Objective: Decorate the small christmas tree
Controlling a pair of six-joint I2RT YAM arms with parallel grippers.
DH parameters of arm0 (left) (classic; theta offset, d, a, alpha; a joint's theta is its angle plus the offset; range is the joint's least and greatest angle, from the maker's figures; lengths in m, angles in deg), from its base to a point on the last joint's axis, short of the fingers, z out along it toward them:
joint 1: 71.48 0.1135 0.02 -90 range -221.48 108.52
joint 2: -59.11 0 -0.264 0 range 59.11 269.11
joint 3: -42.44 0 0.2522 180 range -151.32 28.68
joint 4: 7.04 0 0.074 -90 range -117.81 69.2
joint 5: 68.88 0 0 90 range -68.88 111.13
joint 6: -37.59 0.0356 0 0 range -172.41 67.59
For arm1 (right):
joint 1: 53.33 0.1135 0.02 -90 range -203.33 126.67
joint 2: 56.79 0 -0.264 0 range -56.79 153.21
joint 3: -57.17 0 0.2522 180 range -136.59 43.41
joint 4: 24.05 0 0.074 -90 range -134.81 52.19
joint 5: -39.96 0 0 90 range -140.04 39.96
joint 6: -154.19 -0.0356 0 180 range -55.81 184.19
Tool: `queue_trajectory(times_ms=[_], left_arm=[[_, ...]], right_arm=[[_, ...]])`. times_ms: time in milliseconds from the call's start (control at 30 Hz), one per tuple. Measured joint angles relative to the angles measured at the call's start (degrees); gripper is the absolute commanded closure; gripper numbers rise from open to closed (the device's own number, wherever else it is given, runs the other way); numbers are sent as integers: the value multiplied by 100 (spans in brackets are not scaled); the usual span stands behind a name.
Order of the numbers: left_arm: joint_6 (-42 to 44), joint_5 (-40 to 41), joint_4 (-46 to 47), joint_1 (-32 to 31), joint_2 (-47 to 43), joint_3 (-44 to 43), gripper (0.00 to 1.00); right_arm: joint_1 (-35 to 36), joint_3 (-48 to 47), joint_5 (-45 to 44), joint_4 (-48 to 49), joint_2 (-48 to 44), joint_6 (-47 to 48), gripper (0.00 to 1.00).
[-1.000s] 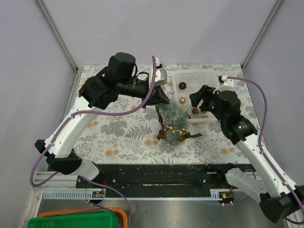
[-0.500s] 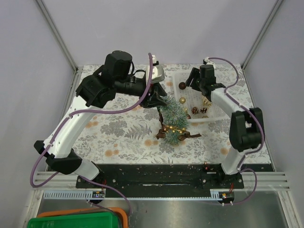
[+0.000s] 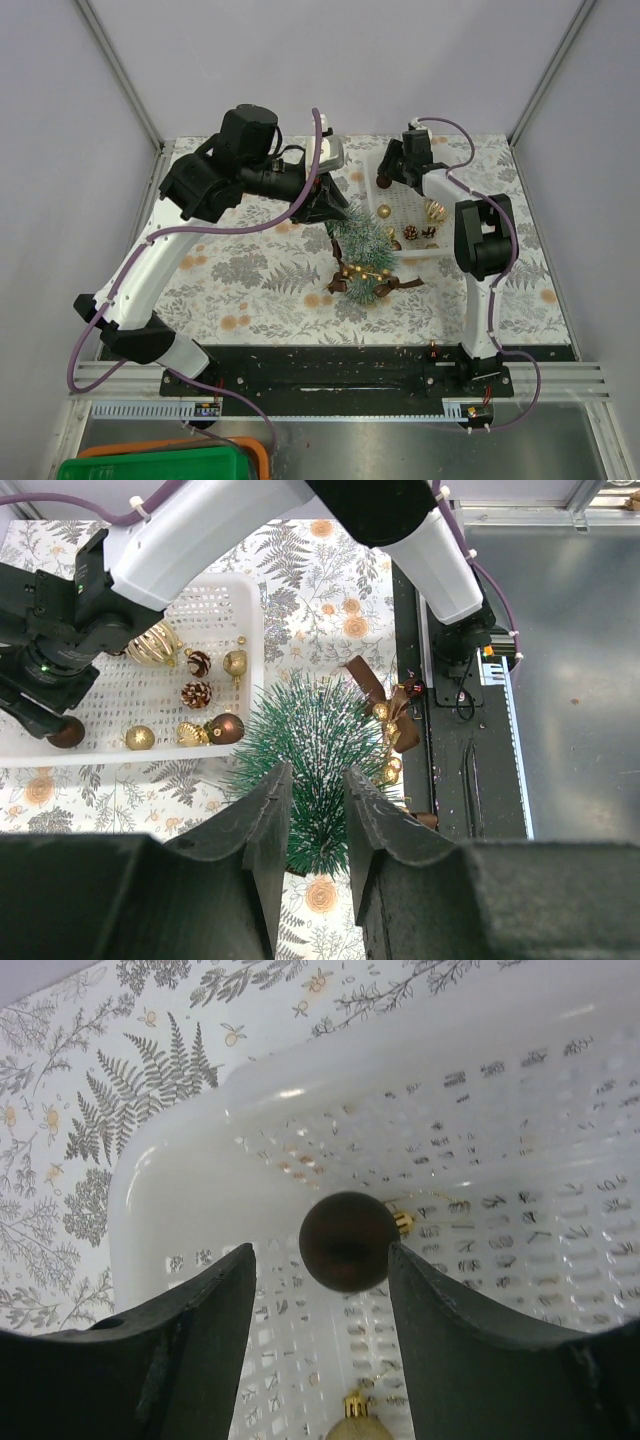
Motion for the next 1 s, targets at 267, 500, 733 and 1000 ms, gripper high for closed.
queue_trajectory(times_ms=[267, 500, 733, 1000], left_arm=[[11, -20, 0, 17, 0, 0, 72], [11, -20, 0, 24, 0, -2, 73], [9, -22, 2, 24, 0, 0, 74], [7, -22, 4, 24, 0, -2, 74]], right_arm=[[109, -575, -116, -44, 518, 140, 41], [306, -623, -581, -341, 621, 459, 41], [411, -719, -881, -437, 675, 713, 45], [431, -737, -970, -439, 684, 839, 59]])
